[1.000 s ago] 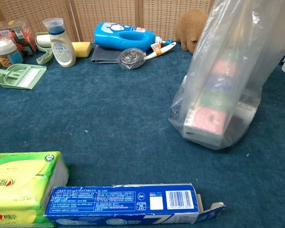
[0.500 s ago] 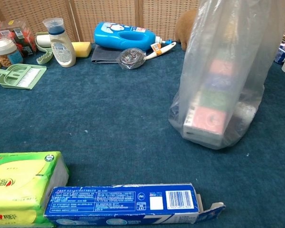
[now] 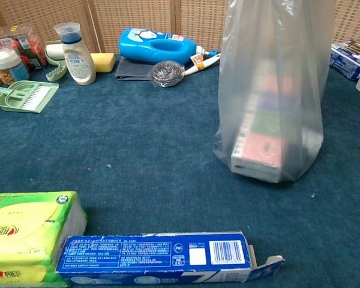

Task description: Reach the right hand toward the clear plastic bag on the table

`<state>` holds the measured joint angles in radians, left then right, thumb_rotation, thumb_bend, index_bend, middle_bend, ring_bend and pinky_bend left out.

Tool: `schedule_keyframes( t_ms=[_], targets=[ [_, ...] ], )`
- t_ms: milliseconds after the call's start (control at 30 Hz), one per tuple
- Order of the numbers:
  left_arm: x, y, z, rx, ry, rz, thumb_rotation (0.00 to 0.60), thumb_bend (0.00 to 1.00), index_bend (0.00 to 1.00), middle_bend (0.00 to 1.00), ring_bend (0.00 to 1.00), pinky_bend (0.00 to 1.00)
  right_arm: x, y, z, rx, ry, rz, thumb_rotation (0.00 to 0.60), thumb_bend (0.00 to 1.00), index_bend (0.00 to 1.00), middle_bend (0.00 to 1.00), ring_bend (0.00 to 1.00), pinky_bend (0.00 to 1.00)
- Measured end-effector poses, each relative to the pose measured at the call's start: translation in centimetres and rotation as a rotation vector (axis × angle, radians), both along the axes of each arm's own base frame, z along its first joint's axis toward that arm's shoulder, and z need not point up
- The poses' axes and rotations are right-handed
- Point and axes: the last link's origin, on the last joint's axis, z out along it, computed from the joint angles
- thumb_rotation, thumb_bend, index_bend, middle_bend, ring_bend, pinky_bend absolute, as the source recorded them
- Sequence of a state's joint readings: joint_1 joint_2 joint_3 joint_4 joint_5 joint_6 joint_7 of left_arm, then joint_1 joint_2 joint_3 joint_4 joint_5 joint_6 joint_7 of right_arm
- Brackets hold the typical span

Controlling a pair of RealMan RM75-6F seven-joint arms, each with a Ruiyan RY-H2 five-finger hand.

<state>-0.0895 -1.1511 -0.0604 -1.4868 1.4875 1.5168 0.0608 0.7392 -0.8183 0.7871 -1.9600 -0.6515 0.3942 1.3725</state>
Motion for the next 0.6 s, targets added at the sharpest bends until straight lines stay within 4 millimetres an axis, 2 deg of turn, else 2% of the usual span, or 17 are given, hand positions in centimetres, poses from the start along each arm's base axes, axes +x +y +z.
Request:
schedule_keyframes(
  t_ms=[167,267,333,367,400,467,533,600],
  targets=[
    [-0.1,0.0,0.1,0.002,-0.002,0.0,0.0,0.16,0.3,0.36,0.31,0.13,1.0,-0.9,2.3,-0.004,-0.07,-0.03,0.0,0.3,0.31,0.4,0.5,0.55],
    [0.0,0.1,0.0,-0.001,-0.004,-0.005,0.0,0.16,0.29,0.36,0.31,0.13,1.5,-1.1,4.0,-0.019,-0.105,-0.048,0.0,0.35,0.36,0.46,0.59,0.63],
    [0.1,0.1,-0.1,-0.001,-0.006,-0.009,0.0,0.16,0.29,0.36,0.31,0.13,1.9,-1.2,5.3,-0.034,-0.125,-0.059,0.039,0.4,0.39,0.5,0.66,0.68],
    [0.2,0.1,-0.1,-0.001,-0.007,-0.011,0.0,0.16,0.29,0.36,0.31,0.13,2.0,-1.2,5.8,-0.043,-0.133,-0.063,0.072,0.42,0.4,0.52,0.68,0.7],
    [0.2,0.1,-0.1,-0.001,-0.008,-0.013,0.0,0.16,0.29,0.36,0.31,0.13,2.1,-1.2,6.3,-0.051,-0.143,-0.067,0.149,0.45,0.41,0.55,0.72,0.74],
    [0.3,0.1,-0.1,-0.001,-0.01,-0.016,0.0,0.16,0.29,0.36,0.31,0.13,2.5,-1.1,7.3,-0.066,-0.17,-0.071,0.317,0.51,0.45,0.6,0.78,0.78],
    [0.4,0.1,-0.1,-0.001,-0.01,-0.019,0.0,0.16,0.29,0.36,0.31,0.13,2.7,-1.1,8.2,-0.084,-0.189,-0.071,0.515,0.56,0.5,0.64,0.83,0.83],
    [0.4,0.0,0.0,0.0,-0.012,-0.022,0.0,0.16,0.29,0.36,0.31,0.13,2.9,-1.0,9.0,-0.103,-0.206,-0.071,0.59,0.59,0.55,0.68,0.87,0.87]
  ],
)
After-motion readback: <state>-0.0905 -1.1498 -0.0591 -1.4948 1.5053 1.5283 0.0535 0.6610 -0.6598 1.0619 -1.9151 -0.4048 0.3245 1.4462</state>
